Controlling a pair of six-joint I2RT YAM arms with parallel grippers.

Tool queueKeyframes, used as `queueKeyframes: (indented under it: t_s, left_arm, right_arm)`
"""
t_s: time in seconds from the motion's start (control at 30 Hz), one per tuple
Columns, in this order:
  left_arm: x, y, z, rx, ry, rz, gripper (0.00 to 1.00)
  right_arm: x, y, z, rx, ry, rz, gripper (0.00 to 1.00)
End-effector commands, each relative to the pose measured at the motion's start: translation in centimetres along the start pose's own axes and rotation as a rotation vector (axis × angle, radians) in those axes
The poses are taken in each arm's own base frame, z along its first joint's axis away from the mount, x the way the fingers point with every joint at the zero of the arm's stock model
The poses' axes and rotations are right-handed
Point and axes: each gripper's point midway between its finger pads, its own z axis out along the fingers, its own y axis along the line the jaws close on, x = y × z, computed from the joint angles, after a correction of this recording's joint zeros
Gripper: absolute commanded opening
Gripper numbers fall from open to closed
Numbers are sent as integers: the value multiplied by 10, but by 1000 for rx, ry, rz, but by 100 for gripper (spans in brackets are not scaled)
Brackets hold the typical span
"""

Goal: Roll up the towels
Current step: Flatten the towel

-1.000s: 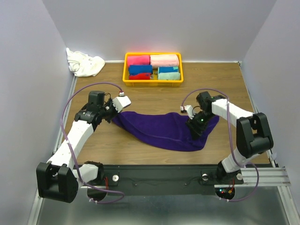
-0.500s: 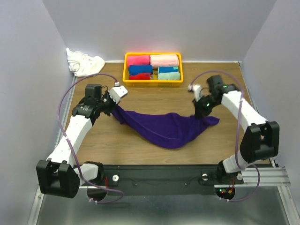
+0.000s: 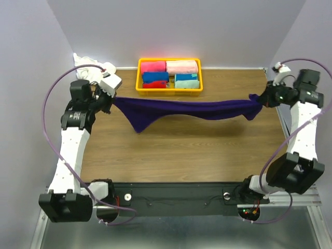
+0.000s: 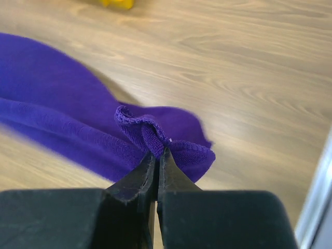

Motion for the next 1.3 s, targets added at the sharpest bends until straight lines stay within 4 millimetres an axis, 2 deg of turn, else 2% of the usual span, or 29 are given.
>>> queueKeyframes:
  t_s: [0.0, 0.07, 0.1, 0.17, 0.27, 0.33, 0.43, 0.53, 0.57, 0.6, 0.63, 0.7, 0.73, 0.8, 0.83, 0.87, 0.9, 0.93, 0.97, 1.0, 1.07, 1.13, 1.2, 1.27]
  left_arm:
    - [-32, -11, -53, -18, -124, 39, 0]
    - [-35, -19, -69, -23, -142, 42, 0]
    - [-41, -21, -81, -41, -163, 57, 0]
    - [-43, -21, -94, -62, -159, 65, 0]
    - [-42, -25, -104, -60, -135, 78, 0]
    - [-38, -25, -103, -55, -114, 75, 0]
    - [-18, -21, -86, -50, -51, 57, 0]
    - [9, -8, -52, -63, 41, -10, 0]
    - [17, -2, -40, -82, 55, -33, 0]
    - [23, 1, -31, -81, 73, -40, 0]
    - [35, 4, -13, -63, 116, -65, 0]
    - [46, 11, 7, -71, 132, -75, 0]
    - [56, 16, 24, -73, 152, -88, 0]
    - [66, 23, 42, -79, 173, -103, 0]
    - [77, 28, 58, -89, 202, -119, 0]
    - [79, 34, 65, -99, 214, -125, 0]
    - [95, 35, 80, -85, 263, -149, 10]
    - [99, 39, 85, -93, 281, -172, 18]
    - [95, 46, 88, -102, 288, -180, 27]
    - [101, 52, 91, -116, 306, -201, 57]
    - [99, 58, 86, -129, 310, -219, 78]
    - [97, 54, 74, -113, 306, -211, 80]
    - [111, 43, 63, -75, 345, -193, 81]
    - [117, 30, 50, -33, 365, -163, 79]
  right_arm:
    - [-27, 13, -59, 66, -171, -41, 1]
    - [-24, 20, -69, 99, -185, -53, 1]
    - [-27, 29, -83, 129, -213, -79, 0]
    - [-25, 35, -91, 154, -227, -82, 1]
    - [-21, 39, -96, 173, -224, -43, 1]
    - [-16, 38, -90, 153, -199, -22, 0]
    - [0, 28, -68, 103, -137, 36, 1]
    - [19, 16, -33, 13, -61, 119, 1]
    - [25, 3, -14, -2, -37, 149, 1]
    - [32, -1, -2, -5, -12, 161, 1]
    - [39, 7, 17, -37, 30, 157, 0]
    - [47, -1, 47, -11, 65, 129, 0]
    - [44, 9, 66, -25, 62, 104, 1]
    - [45, 4, 86, -11, 68, 129, 1]
    - [43, -1, 104, -19, 83, 168, 10]
    - [45, -11, 114, 4, 107, 186, 20]
    - [43, -19, 120, 27, 116, 215, 36]
    - [50, -30, 133, 44, 150, 232, 80]
    - [39, -37, 132, 68, 133, 216, 97]
    - [40, -46, 129, 109, 138, 209, 100]
    - [32, -46, 114, 130, 115, 159, 100]
    - [48, -46, 101, 164, 158, 88, 100]
    - [72, -36, 86, 159, 239, 54, 99]
    - [93, -30, 77, 121, 317, -12, 91]
